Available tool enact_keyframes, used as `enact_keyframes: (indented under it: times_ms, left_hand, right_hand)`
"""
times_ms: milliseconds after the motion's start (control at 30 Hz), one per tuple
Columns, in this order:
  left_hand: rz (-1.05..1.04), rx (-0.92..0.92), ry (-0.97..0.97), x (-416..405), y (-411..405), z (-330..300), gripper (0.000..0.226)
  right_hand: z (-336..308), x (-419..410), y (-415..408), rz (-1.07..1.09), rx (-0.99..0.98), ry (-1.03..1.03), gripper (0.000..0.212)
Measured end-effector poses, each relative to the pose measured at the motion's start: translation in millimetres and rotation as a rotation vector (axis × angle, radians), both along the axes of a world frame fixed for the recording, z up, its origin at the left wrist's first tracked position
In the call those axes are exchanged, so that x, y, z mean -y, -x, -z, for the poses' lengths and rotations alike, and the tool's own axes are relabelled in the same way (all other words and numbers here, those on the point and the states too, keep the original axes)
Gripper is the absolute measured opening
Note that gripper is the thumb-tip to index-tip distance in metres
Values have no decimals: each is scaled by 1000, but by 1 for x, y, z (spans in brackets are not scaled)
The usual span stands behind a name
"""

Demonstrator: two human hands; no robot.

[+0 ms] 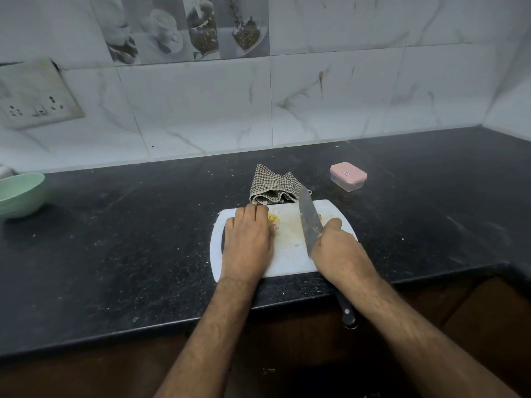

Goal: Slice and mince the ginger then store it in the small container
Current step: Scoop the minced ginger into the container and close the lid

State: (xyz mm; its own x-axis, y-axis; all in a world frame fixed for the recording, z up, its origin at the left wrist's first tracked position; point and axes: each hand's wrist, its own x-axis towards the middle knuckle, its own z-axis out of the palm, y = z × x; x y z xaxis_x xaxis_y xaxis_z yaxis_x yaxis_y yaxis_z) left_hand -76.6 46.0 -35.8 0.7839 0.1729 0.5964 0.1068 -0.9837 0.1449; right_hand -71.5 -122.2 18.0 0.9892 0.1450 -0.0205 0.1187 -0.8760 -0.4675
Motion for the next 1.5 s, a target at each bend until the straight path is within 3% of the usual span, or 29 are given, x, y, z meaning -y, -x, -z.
enact_keyframes:
  times_ms: [300,533,667,800,967,1100,1233,1400,1500]
  left_hand:
    - [1,-36,17,-1,3,-1,25]
    - [59,26,-26,-2,3,0,19]
    - [162,90,-60,1,5,-1,16]
    - [290,63,-127,5,4,-3,33]
    - [249,-55,-86,6,9,-3,60]
    - [209,-97,-51,6,5,-6,73]
    - [180,-134,-32,6,0,-5,81]
    - [171,-156,0,7,0,2,74]
    - [168,-144,23,7,-2,5,69]
  right_hand:
    - [-1,-15,-3,-38,-85,-106,35]
    - [6,-19,-16,-144,11,171,38]
    - [5,-14,-22,-187,36,204,40]
    - [0,-4,-39,-167,186,98,37]
    - [13,17,-80,-46,501,-90,19]
    - [26,37,-125,108,622,-107,27]
    - [33,41,-162,189,640,-204,40]
    - [44,33,-196,180,529,-74,55]
    - [51,32,-206,170,507,14,50]
